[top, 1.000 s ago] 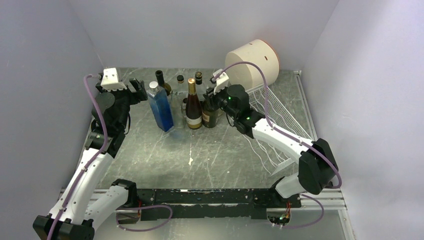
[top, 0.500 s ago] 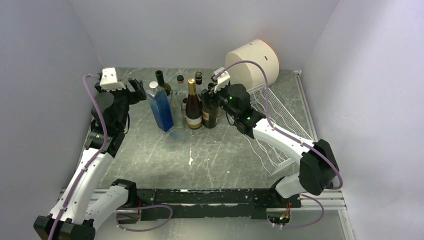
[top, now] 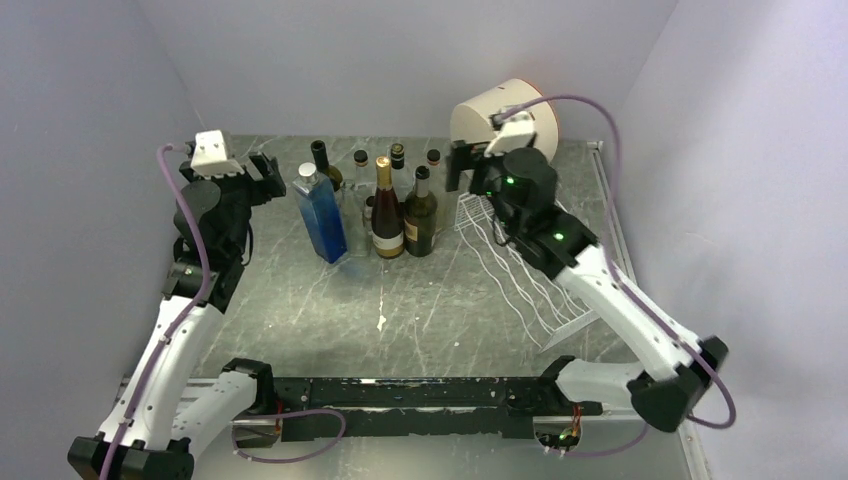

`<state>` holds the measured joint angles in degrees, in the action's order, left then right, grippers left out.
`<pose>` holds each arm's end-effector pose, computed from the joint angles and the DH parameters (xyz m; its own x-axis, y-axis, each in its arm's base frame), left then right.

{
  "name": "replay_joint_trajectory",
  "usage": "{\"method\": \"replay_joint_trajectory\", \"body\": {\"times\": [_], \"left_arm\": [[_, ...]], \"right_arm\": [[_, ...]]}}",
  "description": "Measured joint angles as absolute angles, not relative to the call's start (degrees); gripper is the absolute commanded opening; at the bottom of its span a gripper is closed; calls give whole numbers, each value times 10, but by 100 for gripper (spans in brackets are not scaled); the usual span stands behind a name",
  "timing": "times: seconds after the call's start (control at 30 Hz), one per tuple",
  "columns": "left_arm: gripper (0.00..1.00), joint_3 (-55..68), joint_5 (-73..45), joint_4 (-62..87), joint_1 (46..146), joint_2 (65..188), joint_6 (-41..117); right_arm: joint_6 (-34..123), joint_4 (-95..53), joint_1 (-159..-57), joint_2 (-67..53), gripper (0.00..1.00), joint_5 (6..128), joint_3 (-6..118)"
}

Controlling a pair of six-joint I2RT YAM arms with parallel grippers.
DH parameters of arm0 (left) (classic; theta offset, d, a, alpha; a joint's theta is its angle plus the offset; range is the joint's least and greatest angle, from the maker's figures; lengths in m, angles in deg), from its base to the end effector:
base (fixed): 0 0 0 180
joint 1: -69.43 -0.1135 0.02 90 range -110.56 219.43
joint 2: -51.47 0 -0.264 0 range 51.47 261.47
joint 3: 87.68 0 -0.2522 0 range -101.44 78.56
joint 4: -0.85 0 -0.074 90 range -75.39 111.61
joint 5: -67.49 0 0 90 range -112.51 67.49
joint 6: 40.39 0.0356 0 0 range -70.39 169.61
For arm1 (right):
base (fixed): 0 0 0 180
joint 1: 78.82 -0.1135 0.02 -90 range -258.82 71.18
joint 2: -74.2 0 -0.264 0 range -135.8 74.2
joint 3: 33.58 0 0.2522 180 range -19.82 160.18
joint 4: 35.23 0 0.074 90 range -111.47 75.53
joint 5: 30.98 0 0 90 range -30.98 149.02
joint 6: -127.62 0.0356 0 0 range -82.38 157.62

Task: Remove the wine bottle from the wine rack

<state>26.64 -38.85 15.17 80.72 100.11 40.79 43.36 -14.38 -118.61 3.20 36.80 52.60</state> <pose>0.1929 -0.0283 0.3907 0.0594 -0.1619 -0.9850 -0.0795 0.9829 -0.1664 0.2268 0.1713 0.4186 -0.1059 0.0323 -0.9939 -0.2942 0.9537 0.0624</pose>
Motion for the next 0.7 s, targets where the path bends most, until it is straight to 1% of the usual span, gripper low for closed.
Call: {"method": "replay_joint_trajectory", "body": {"times": [0.17, 0.2, 0.4, 0.53, 0.7], "left_arm": [[88, 167, -366, 209, 807, 1035, 400], [88, 125, -355, 225, 807, 1047, 396], [90, -9, -316, 289, 807, 1070, 384], [91, -49, -305, 320, 807, 1063, 376], [91, -52, -301, 348, 807, 1050, 360]], "right_arm": [[436, -24, -1186, 149, 100, 270, 546], [436, -9, -1186, 170, 100, 256, 548], [429, 63, -1185, 266, 100, 195, 591], [427, 71, -1185, 292, 100, 187, 619], [423, 73, -1185, 297, 100, 190, 627]]}}
